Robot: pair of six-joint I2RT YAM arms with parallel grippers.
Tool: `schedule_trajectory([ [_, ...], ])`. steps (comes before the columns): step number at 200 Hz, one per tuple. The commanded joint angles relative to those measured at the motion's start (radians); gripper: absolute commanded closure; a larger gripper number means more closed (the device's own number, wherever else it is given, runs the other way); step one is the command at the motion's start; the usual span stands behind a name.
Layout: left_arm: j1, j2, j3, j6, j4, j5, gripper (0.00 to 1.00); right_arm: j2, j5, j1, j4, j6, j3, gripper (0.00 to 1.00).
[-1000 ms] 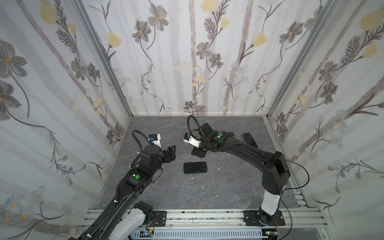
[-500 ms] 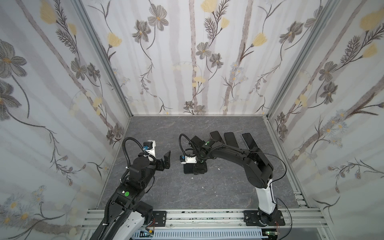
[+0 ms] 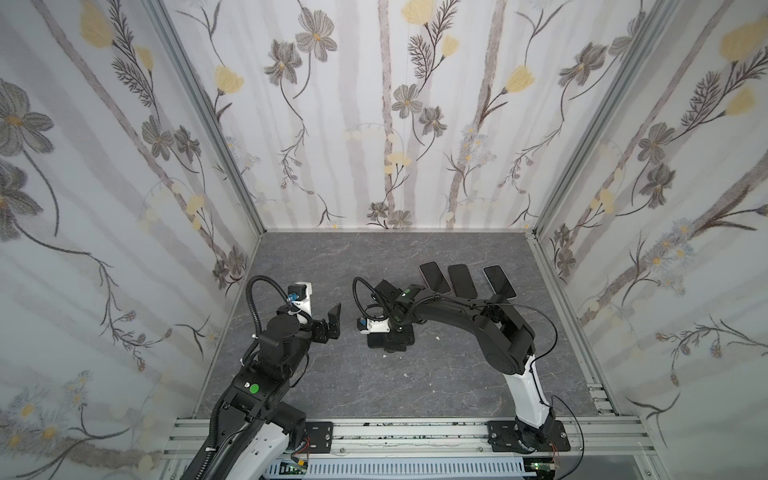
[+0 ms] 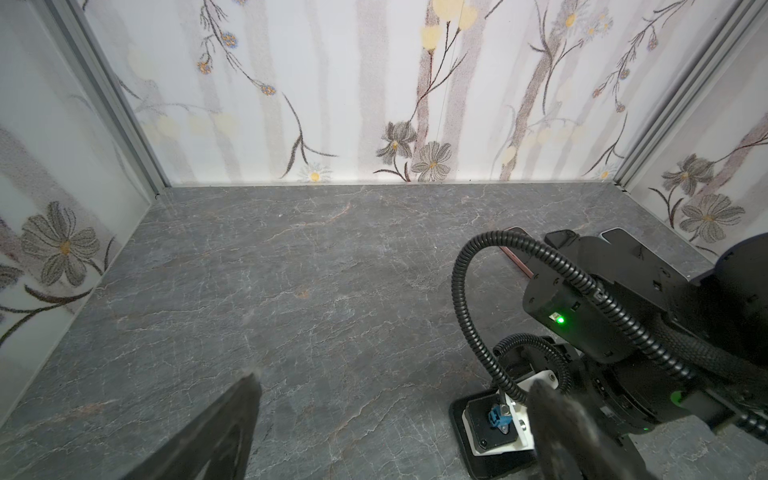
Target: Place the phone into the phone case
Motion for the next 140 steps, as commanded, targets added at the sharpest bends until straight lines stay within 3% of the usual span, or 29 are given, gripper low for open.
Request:
schedule_trajectory([
  [1,0.0,0.002,-0.005,-0.015,0.017,-0.034,0.0,0.013,0.054,-0.003,0.0,0.047,0.009,0.11],
  [56,0.0,0.005,-0.037,-0.123,0.032,-0.235,0.0,0.045,0.082,-0.072,-0.017,0.251,0.059,0.31],
  [140,0.004,0.06,-0.057,-0.278,0.125,-0.359,0.0,0.266,0.292,-0.213,-0.061,0.689,0.357,0.32],
])
